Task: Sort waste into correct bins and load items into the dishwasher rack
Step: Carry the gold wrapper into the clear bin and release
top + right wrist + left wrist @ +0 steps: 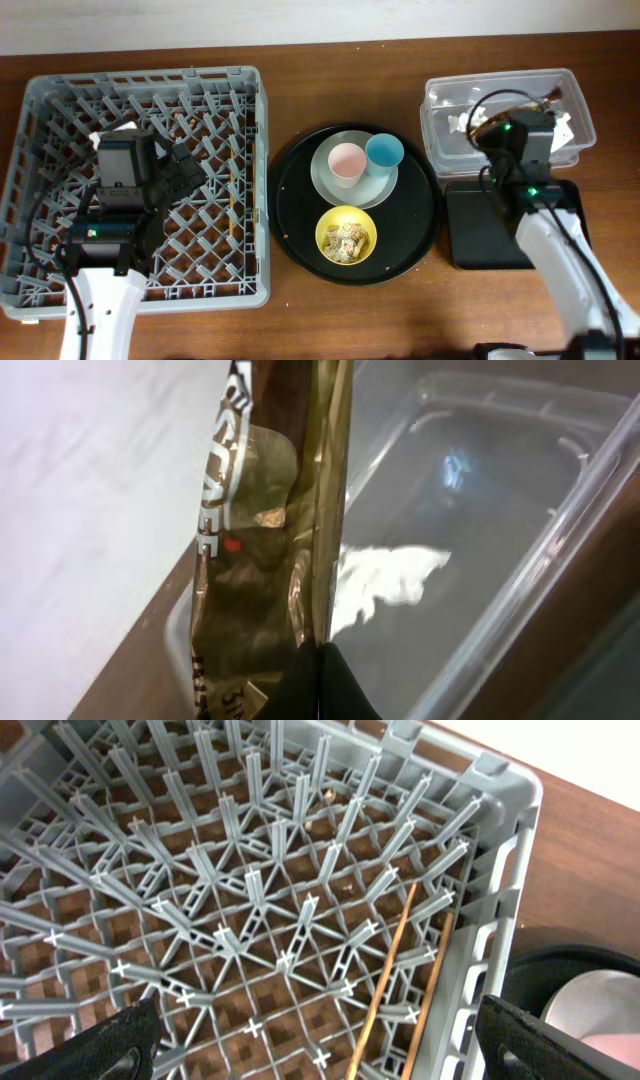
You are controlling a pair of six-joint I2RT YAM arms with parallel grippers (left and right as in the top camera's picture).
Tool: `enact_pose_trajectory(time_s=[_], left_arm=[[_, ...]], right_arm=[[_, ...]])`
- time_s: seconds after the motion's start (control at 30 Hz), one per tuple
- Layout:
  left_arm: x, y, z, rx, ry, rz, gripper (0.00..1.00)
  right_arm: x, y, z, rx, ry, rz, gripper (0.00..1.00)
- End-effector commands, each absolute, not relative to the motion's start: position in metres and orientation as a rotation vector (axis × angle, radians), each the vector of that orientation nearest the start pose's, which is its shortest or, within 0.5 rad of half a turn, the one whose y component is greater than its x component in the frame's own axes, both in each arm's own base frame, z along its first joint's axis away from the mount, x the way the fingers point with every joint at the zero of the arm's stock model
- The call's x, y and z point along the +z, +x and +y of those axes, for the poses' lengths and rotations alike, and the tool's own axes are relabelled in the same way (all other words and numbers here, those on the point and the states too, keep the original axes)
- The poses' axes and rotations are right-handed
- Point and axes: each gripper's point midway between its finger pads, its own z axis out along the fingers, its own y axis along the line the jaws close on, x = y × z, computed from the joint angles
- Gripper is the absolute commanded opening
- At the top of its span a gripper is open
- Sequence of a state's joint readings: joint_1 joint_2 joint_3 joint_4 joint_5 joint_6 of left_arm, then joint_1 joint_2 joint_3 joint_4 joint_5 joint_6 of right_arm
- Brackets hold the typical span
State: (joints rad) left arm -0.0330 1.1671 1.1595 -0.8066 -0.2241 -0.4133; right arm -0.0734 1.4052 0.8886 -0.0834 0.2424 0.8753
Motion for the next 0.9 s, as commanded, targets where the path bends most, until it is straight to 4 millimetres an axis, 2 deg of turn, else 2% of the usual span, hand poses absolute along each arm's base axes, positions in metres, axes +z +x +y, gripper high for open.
enact_pose_trajectory(time_s=[0.0,0.07,0.1,0.17,0.23,0.3,0.33,0.4,0.43,0.57,0.63,0.73,0.77,0.8,0.87], left_arm=[[0.242,0.330,0.028,0.040,-0.566,2.280,0.99],[0.242,0.330,0.028,0.040,-0.566,2.280,0.99],[0.242,0.330,0.028,0.040,-0.566,2.280,0.99],[0.242,0.330,0.028,0.040,-0.566,2.280,0.99],[0.242,0.330,0.028,0.040,-0.566,2.280,0.99],[0.242,0.330,0.028,0.040,-0.566,2.280,0.99],[0.242,0.330,0.028,0.040,-0.566,2.280,0.99],[0.242,0.330,0.028,0.040,-0.566,2.280,0.99],[0.242,0.330,0.028,0.040,-0.566,2.280,0.99],[0.242,0.330,0.028,0.040,-0.566,2.280,0.99],[0.242,0.330,0.028,0.040,-0.566,2.280,0.99],[0.242,0.330,0.028,0.040,-0.566,2.280,0.99],[0.242,0.330,0.028,0.040,-0.566,2.280,0.99],[0.242,0.330,0.028,0.040,-0.565,2.280,0.99],[0.242,0.330,0.028,0.040,-0.566,2.280,0.99]], right_arm=[[0.157,0.427,-0.084,0.204,1.151,1.823,0.24],[0.162,0.432,-0.084,0.207,1.119,1.808,0.89],[0.171,0.436,-0.079,0.196,1.006,1.845,0.99],[0.193,0.436,-0.060,0.162,0.696,1.971,0.99],[0.214,0.414,-0.043,0.182,0.573,2.075,0.99],[0.237,0.384,-0.003,0.369,0.398,2.179,0.99],[0.240,0.369,0.013,0.463,0.362,2.220,0.99],[0.224,0.321,0.059,0.667,0.223,2.403,0.99],[0.216,0.308,0.072,0.697,0.167,2.465,0.99],[0.186,0.257,0.161,0.742,-0.296,2.653,0.99],[0.163,0.242,0.199,0.620,-0.478,2.706,0.99],[0.131,0.233,0.233,0.472,-0.531,2.753,0.99],[0.107,0.228,0.260,0.417,-0.581,2.765,0.99],[0.092,0.226,0.274,0.380,-0.628,2.760,0.99],[0.070,0.232,0.281,0.269,-0.660,2.740,0.99]])
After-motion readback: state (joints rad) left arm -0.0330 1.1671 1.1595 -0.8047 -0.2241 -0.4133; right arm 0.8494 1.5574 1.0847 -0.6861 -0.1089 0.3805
